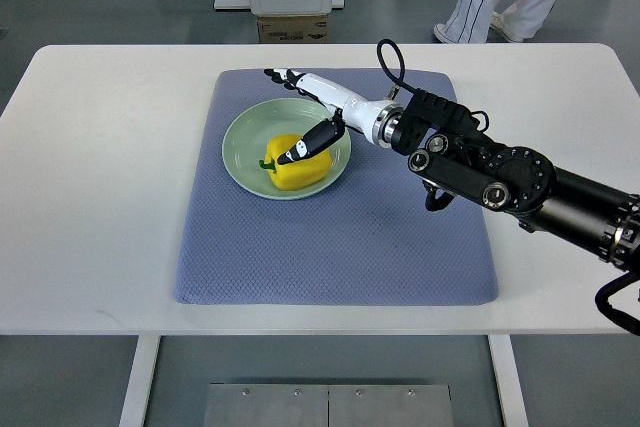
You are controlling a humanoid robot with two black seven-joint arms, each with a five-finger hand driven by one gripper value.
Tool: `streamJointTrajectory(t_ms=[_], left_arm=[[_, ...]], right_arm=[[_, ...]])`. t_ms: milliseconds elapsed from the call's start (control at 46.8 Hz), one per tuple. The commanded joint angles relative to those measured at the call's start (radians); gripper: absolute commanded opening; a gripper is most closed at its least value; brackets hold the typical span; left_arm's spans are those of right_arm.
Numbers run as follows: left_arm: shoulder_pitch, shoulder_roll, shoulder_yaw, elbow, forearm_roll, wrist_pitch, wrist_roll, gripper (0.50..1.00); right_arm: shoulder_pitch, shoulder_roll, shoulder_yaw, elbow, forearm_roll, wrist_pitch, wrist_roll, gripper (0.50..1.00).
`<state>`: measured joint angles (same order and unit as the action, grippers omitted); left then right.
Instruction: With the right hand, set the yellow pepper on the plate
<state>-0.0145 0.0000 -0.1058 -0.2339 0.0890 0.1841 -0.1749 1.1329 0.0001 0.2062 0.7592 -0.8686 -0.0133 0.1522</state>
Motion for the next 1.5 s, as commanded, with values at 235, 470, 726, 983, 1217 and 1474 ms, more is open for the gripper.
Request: streamJointTrajectory(t_ms=[235, 470, 726, 983, 1217, 1474], left_arm=[[0.001, 0.0, 0.0, -0.001, 0.0, 0.0, 0.0, 1.0], [0.001, 0.0, 0.0, -0.001, 0.0, 0.0, 0.0, 1.0], [0.001, 0.0, 0.0, -0.001, 0.0, 0.0, 0.0, 1.0], [-0.001, 0.0, 0.0, -0.001, 0.0, 0.0, 0.0, 1.0], [0.001, 0.0, 0.0, 0.001, 0.0, 0.0, 0.0, 1.0], [0.001, 0.0, 0.0, -0.001, 0.0, 0.0, 0.0, 1.0]], right_arm=[[-0.094, -0.048, 0.235, 0.0, 0.002, 0.001, -0.003, 0.993], [-0.177, -0.091, 0.418, -0.012, 0.019, 0.001, -0.005, 0.991], [-0.237, -0.112, 0.561, -0.046, 0.128, -0.027, -0.006, 0.991], [-0.275, -0.111, 0.705, -0.11, 0.267, -0.045, -0.005, 0.993], [-0.323, -0.104, 0.806, -0.123, 0.313, -0.059, -0.005, 0.995], [-0.332, -0.104, 0.834, -0.127, 0.313, -0.057, -0.002, 1.0]])
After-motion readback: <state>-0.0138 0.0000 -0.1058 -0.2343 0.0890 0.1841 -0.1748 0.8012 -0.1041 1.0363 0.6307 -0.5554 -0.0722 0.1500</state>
